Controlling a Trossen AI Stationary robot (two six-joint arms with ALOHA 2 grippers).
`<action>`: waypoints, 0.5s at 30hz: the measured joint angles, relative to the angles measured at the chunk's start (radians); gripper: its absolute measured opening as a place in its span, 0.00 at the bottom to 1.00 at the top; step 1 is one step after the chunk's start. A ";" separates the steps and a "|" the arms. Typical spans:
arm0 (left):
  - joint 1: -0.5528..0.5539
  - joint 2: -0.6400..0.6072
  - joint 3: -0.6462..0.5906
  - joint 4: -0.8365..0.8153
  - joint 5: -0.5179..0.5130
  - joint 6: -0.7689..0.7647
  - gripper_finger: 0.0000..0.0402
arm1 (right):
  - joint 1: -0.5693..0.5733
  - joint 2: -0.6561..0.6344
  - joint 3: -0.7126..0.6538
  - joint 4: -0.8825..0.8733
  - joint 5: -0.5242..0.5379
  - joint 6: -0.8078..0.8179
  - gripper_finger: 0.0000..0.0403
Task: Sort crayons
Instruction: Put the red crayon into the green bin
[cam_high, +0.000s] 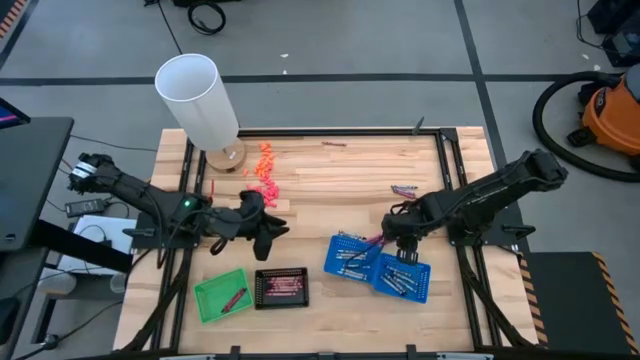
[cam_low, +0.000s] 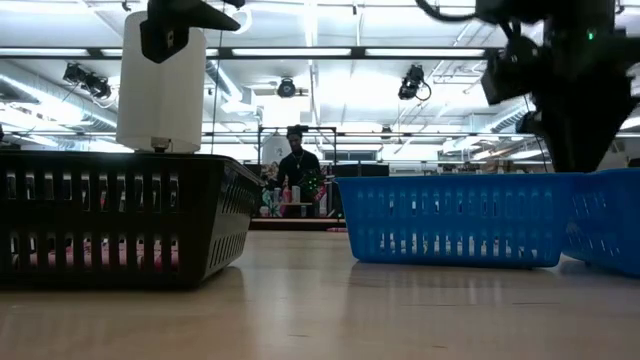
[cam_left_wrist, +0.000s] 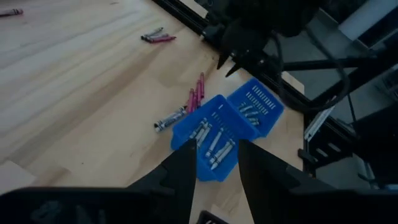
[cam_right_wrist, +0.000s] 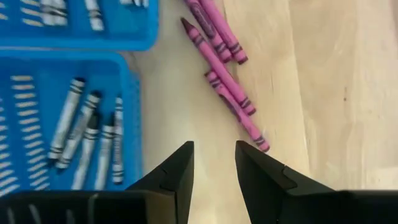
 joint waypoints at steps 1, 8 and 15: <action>0.002 0.000 0.000 0.003 0.000 0.000 0.31 | -0.009 -0.002 -0.016 0.015 0.000 -0.025 0.31; 0.006 0.000 0.000 0.007 0.001 -0.013 0.31 | -0.052 -0.002 -0.125 0.103 0.000 -0.236 0.31; 0.006 0.000 0.000 0.006 0.001 -0.012 0.31 | -0.089 0.002 -0.205 0.210 0.001 -0.288 0.31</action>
